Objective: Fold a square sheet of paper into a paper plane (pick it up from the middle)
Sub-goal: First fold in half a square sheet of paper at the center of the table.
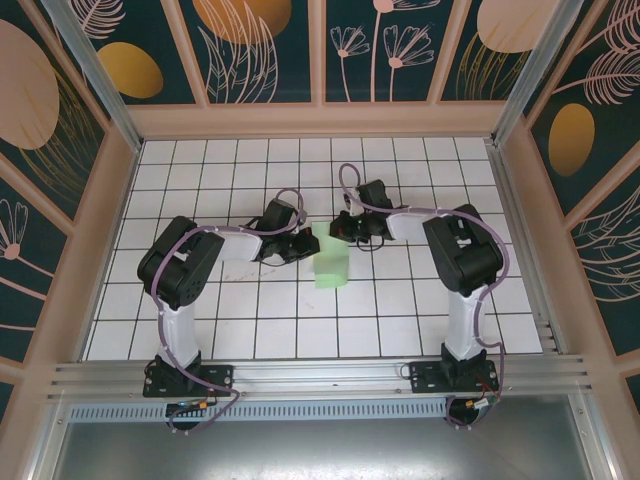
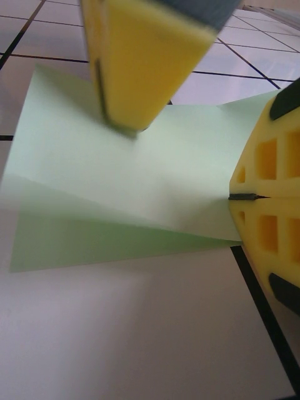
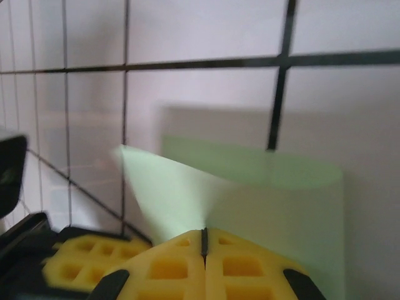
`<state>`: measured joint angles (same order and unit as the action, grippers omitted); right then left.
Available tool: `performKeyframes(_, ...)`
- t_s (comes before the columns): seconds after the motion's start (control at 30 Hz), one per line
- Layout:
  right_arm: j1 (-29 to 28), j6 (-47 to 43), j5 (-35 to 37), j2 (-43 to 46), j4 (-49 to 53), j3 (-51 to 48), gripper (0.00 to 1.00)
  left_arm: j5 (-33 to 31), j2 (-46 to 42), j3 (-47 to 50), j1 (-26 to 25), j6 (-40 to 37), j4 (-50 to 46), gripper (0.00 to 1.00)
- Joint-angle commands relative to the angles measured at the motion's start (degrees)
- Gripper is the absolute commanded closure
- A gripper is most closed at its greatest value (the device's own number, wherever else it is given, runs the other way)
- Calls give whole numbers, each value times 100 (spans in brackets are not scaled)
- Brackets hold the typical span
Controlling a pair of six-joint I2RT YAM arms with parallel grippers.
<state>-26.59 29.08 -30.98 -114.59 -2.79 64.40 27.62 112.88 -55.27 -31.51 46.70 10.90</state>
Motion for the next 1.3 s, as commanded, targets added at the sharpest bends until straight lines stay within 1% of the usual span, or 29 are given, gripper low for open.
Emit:
performKeyframes(0.0, 213, 54, 146, -286, 49, 194, 100, -1039, 744, 495, -22, -170, -1363, 100)
performKeyframes(0.23, 861, -25, 478, -235, 73, -11, 100, -1030, 725, 543, -18, -163, -1349, 100)
performKeyframes(0.3, 1014, 1, 546, -65, 93, 2, 100, -1031, 717, 543, -17, -161, -1344, 100)
performKeyframes(0.37, 1021, -16, 632, 247, 157, 6, 100, -1022, 709, 528, -21, -154, -1344, 100)
performKeyframes(0.47, 911, 16, 557, 683, 261, -113, 100, -1021, 691, 510, -17, -167, -1345, 100)
performKeyframes(0.6, 453, 112, 306, 1104, 354, -543, 100, -1013, 689, 481, -17, -167, -1320, 100)
performKeyframes(0.73, 16, 322, 44, 1237, 383, -948, 100, -995, 718, 467, -13, -164, -1279, 100)
performKeyframes(0.83, -210, 320, -79, 1140, 401, -1019, 100, -986, 730, 467, -17, -170, -1248, 100)
performKeyframes(0.97, -277, 322, -176, 897, 398, -1000, 100, -962, 749, 485, -22, -152, -1195, 100)
performKeyframes(1.1, -265, 232, -119, 770, 522, -1055, 100, -993, 751, 489, -15, -164, -1204, 100)
performKeyframes(1.27, -156, 151, -47, 797, 537, -1451, 100, -1013, 797, 505, -22, -169, -1194, 100)
